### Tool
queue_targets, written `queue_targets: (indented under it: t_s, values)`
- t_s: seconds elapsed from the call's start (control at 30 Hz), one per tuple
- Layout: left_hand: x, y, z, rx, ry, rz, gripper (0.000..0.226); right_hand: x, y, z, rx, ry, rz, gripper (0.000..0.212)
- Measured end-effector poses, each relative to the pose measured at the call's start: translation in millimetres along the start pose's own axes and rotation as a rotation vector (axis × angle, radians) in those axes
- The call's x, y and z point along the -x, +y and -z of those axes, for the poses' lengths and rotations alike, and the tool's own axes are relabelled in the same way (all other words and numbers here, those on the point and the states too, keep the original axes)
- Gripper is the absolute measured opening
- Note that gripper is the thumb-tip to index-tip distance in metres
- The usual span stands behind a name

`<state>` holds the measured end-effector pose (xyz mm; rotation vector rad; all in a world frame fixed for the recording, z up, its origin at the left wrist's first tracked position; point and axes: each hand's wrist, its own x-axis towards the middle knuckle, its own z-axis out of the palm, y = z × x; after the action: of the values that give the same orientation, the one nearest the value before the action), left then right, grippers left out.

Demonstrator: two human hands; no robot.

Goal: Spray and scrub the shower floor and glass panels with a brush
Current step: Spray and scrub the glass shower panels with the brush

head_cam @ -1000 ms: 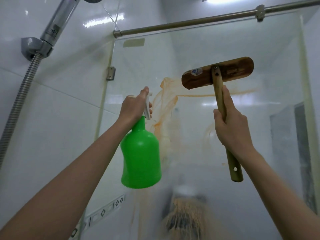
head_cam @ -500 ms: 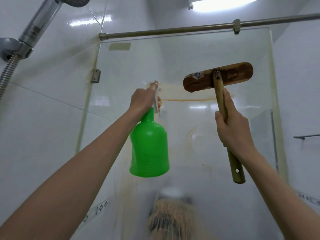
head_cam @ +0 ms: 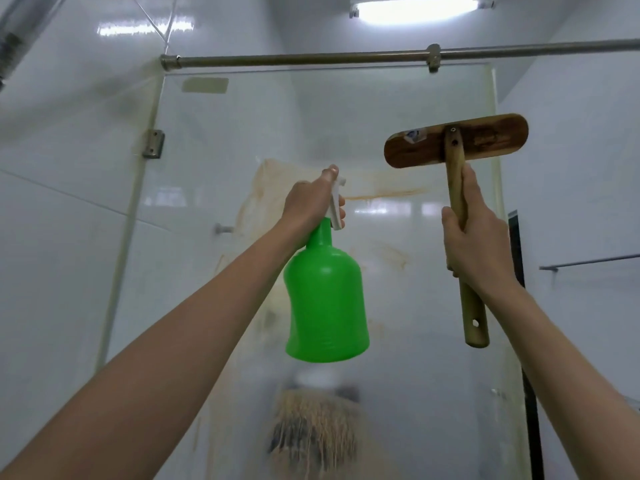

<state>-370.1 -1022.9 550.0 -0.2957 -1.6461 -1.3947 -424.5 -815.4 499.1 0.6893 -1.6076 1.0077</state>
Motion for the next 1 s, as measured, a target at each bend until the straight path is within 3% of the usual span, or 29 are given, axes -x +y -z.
queue_targets:
  t_s: [0.17,0.4,0.6,0.77,0.93,1.0]
  values:
    - [4.3,6.1,-14.1,-0.004,-0.041,0.003,0.044,-2.6,10.0,8.1,-0.04,0.014,-0.055,0.062]
    - [6.5,-3.1,0.2,0.052,-0.042,0.009,0.033,33.3,20.1,-1.9,0.031,-0.148,-0.089,0.059]
    - [12.2,-9.8,19.6,0.033,-0.053,0.075,0.039,-26.7,-10.6,-28.1,0.157,-0.104,0.008,0.058]
    - [17.9,-17.4,42.8,0.114,-0.011,0.11,0.043,72.0,-6.2,-32.2,0.226,-0.118,-0.088,0.061]
    - [22.1,-17.4,52.8,0.088,-0.014,0.094,0.041,-27.6,-19.8,-28.0,0.233,-0.056,-0.078,0.057]
    - [23.7,-16.4,57.7,0.072,-0.005,0.074,0.041,-12.3,-16.1,-25.6,0.249,-0.069,-0.12,0.058]
